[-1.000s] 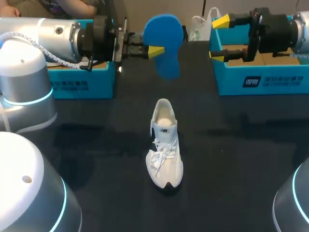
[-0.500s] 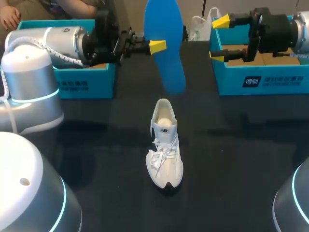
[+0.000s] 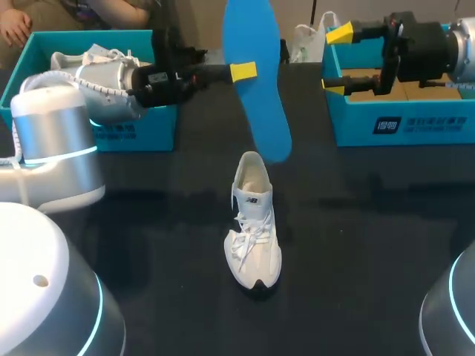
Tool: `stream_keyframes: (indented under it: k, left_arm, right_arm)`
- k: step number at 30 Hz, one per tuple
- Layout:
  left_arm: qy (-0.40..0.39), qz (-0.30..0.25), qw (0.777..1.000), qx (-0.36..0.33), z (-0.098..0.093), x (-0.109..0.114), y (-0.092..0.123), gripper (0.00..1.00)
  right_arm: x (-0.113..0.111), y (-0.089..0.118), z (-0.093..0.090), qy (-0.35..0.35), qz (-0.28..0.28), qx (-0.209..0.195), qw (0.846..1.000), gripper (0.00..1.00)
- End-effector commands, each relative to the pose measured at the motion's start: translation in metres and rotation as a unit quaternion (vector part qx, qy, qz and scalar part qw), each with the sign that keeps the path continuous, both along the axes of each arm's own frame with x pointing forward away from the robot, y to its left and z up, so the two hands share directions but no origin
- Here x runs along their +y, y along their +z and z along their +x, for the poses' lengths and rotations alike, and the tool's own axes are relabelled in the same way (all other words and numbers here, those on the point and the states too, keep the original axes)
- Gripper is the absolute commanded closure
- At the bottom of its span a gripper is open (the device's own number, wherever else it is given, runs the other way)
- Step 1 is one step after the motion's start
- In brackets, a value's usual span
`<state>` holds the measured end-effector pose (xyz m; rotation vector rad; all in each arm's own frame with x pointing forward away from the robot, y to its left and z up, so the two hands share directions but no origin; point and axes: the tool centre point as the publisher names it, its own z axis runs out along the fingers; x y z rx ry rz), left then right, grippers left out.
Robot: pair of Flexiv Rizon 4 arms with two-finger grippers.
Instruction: Take the shoe out of the shoebox, open the shoe tongue, remove and reinsert the insole, then place the shoe into the shoebox
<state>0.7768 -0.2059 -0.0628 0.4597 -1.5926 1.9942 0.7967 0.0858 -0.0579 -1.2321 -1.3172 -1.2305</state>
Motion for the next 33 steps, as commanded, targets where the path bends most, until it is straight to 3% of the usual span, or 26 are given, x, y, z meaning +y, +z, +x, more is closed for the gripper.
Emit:
stream_keyframes:
  k: [1, 21, 27, 33]
  left_arm:
    - [-0.02, 0.053, 0.97, 0.235, 0.002, -0.004, -0.005, 1.0]
    - [-0.039, 0.095, 0.891, 0.442, 0.013, -0.005, -0.018, 1.0]
    - [-0.043, 0.094, 0.887, 0.45, 0.019, -0.01, -0.027, 1.0]
    - [-0.045, 0.088, 0.889, 0.448, 0.025, -0.016, -0.035, 1.0]
  right_arm:
    - [0.001, 0.0, 0.0, -0.001, -0.001, 0.0, 1.0, 0.0]
    - [0.001, 0.0, 0.0, -0.001, -0.001, 0.0, 1.0, 0.0]
    - [0.001, 0.0, 0.0, -0.003, -0.006, -0.001, 1.0, 0.0]
    - [-0.001, -0.005, -0.006, -0.002, -0.068, -0.019, 0.998, 0.0]
